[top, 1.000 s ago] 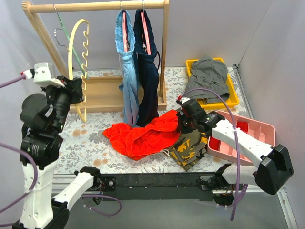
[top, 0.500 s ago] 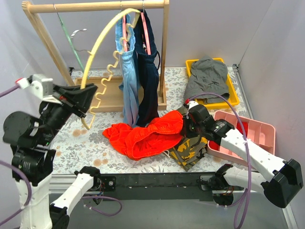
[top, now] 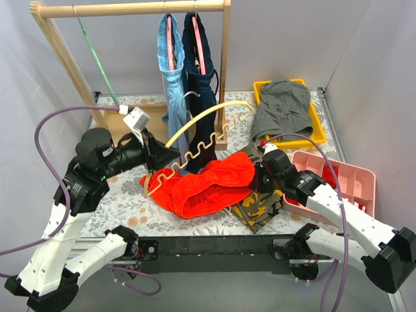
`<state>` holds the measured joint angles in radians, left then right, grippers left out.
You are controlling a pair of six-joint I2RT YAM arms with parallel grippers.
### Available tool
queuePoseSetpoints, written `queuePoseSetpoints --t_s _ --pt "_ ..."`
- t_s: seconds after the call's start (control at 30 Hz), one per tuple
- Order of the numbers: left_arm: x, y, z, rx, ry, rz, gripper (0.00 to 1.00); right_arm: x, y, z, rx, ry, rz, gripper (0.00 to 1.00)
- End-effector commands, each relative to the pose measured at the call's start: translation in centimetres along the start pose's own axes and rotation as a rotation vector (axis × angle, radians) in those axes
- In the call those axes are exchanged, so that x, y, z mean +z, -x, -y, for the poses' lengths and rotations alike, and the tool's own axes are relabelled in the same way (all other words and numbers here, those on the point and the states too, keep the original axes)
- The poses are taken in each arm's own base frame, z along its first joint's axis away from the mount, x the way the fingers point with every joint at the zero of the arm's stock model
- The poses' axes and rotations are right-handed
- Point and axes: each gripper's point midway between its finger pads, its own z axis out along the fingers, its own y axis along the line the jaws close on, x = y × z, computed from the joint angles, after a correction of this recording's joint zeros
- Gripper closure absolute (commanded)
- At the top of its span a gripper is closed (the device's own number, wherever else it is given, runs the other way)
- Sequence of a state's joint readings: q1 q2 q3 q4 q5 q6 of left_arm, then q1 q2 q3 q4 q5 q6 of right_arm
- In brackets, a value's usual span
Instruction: Place the shorts on the hanger
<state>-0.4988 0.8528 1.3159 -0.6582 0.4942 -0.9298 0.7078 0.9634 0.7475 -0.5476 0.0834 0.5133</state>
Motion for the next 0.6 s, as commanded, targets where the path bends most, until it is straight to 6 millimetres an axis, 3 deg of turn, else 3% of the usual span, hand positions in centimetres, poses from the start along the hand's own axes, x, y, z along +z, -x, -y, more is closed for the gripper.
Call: queuePoseSetpoints --t_s 0.0,0.07,0.23,0.33,0.57 --pt "-2.3 -3.0 0.6 0.017 -0.011 0.007 1.00 0.4 -0.6 0.5 0.035 -0.023 0.002 0.99" --pt "-2.8 -4.8 0.0 -0.010 0.017 -0.017 1.00 0.5 -0.6 1.0 0.045 -0.051 0.007 0.99" --pt "-5.0 -8.4 1.3 -0.109 -0.021 -0.041 1.00 0.7 0.0 1.3 0.053 -0.086 0.009 0.99" --pt "-6.4 -10.2 1.2 -0.146 0.012 -0.068 1.00 0.6 1.6 1.1 0.053 -0.113 0.031 0.99" --pt "-8.0 -12.4 1.2 -0.165 0.056 -0.162 1.00 0.7 5.9 0.6 0.045 -0.202 0.050 0.99"
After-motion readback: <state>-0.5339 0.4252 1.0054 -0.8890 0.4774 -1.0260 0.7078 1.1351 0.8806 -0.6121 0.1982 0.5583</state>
